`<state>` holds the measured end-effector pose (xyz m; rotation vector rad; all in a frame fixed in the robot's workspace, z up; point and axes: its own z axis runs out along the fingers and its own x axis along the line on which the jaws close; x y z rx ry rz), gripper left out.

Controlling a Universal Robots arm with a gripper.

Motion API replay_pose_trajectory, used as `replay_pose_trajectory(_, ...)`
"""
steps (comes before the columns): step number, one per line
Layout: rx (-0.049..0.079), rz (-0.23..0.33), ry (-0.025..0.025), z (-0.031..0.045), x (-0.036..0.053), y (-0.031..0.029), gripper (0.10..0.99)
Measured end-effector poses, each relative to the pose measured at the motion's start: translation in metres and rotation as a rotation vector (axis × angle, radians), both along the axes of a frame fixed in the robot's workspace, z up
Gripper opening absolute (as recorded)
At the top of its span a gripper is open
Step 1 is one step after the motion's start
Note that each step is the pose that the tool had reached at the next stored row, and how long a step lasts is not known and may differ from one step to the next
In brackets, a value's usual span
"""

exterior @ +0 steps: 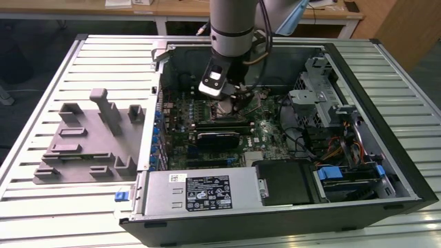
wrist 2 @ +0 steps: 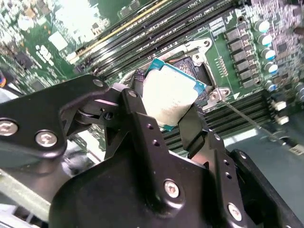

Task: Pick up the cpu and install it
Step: 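Place the cpu into insertion slot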

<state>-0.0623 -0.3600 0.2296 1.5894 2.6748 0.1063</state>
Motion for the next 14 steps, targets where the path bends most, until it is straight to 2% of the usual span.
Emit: replay_pose_trajectory(14, 0.0, -0.255, -0.0001, -0.0028, 0.0, 0.0, 0.541)
